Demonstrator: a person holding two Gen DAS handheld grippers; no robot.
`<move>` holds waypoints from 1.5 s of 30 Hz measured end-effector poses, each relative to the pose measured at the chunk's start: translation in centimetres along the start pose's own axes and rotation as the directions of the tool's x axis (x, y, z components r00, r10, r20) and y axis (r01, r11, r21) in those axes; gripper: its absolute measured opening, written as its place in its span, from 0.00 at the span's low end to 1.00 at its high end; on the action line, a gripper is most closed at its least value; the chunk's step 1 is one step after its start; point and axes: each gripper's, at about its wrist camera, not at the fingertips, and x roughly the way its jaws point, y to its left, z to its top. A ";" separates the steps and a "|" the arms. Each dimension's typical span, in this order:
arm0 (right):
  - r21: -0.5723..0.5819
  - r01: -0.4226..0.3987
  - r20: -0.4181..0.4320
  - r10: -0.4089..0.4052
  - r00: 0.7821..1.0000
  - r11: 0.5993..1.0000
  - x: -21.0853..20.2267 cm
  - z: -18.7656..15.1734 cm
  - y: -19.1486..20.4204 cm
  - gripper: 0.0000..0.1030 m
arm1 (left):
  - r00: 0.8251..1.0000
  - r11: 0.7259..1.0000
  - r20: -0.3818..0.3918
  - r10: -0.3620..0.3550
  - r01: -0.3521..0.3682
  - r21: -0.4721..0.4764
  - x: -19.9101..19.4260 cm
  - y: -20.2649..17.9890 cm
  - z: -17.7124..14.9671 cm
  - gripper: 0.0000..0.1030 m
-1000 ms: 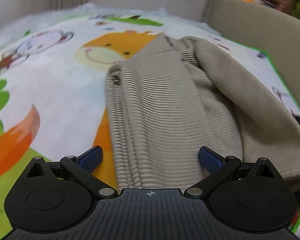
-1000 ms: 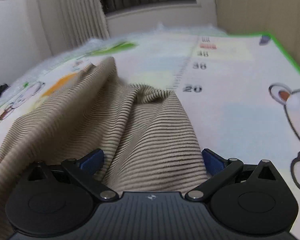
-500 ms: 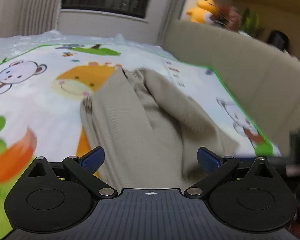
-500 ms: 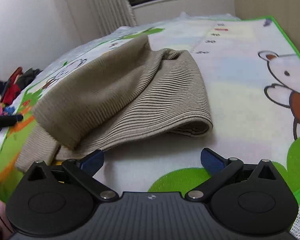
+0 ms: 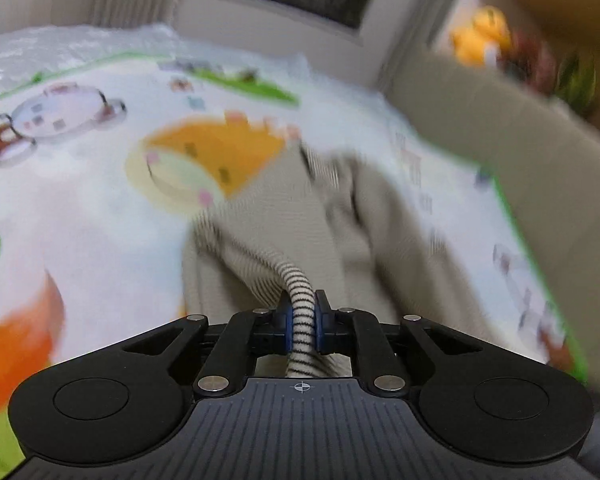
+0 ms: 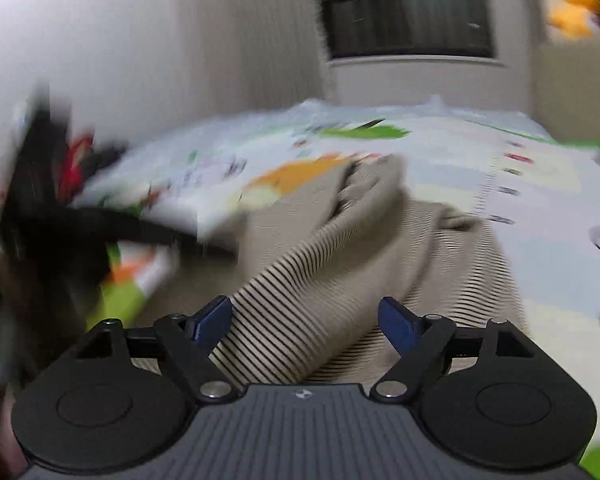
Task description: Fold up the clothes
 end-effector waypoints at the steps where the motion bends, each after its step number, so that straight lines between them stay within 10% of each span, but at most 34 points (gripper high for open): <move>1: -0.024 -0.009 -0.024 0.008 1.000 1.000 0.9 0.0 0.0 0.25 | 0.998 1.000 0.051 0.024 -0.023 -0.010 -0.5 0.6 1.4 0.11; 5: -0.122 -0.022 -0.067 0.013 0.998 0.992 3.0 1.3 -0.8 0.07 | 0.965 0.985 0.209 0.160 -0.144 -0.090 -1.6 4.9 7.0 0.11; 9: -0.213 0.243 0.089 -0.229 0.969 0.946 2.5 6.7 -5.2 0.05 | 0.932 0.945 0.212 0.295 -0.252 -0.208 0.1 10.0 10.1 0.11; 11: -0.165 0.454 0.176 -0.426 0.887 0.876 2.7 9.6 -9.4 0.05 | 0.913 0.918 0.199 0.356 -0.301 -0.259 0.8 12.4 10.2 0.13; 13: -0.080 0.653 0.203 -0.629 0.750 0.753 3.4 11.4 -14.2 0.05 | 0.894 0.888 0.178 0.411 -0.347 -0.302 1.2 14.7 9.9 0.24; 16: 0.036 0.812 0.144 -0.807 0.573 0.583 3.8 11.6 -19.9 0.07 | 0.917 0.866 0.106 0.385 -0.319 -0.386 -0.3 17.3 7.9 0.43; 18: 0.163 0.747 0.100 -0.764 0.638 0.645 1.8 10.1 -21.1 0.12 | 0.953 0.886 0.068 0.295 -0.246 -0.393 -1.0 17.2 6.4 0.55; 22: 0.273 0.424 0.027 -0.448 0.894 0.863 0.1 5.0 -18.8 0.44 | 0.999 0.954 -0.037 0.041 -0.050 -0.295 0.0 12.5 2.6 0.83; 25: 0.272 0.266 -0.057 -0.260 0.964 0.925 1.2 1.4 -14.7 0.44 | 0.986 0.985 -0.164 -0.040 0.011 -0.172 2.3 8.2 -0.6 0.85; 30: 0.204 0.196 -0.100 -0.178 0.979 0.959 2.1 -1.7 -10.8 0.46 | 0.980 0.980 -0.134 0.149 -0.128 0.151 3.1 1.6 -5.0 0.83; 34: 0.102 0.165 -0.101 -0.155 0.983 0.981 0.9 -1.8 -8.8 0.10 | 0.980 0.970 -0.097 0.173 -0.153 0.192 1.7 0.2 -6.8 0.34; 36: 0.097 0.153 -0.106 -0.143 0.984 0.983 0.1 -1.7 -8.3 0.09 | 0.982 0.979 -0.117 0.150 -0.131 0.156 0.8 0.9 -6.9 0.20; 45: 0.191 0.080 -0.139 -0.053 0.989 0.978 -4.9 -4.4 -8.5 0.08 | 0.981 0.984 -0.184 0.063 -0.030 0.175 -5.5 1.8 -9.3 0.17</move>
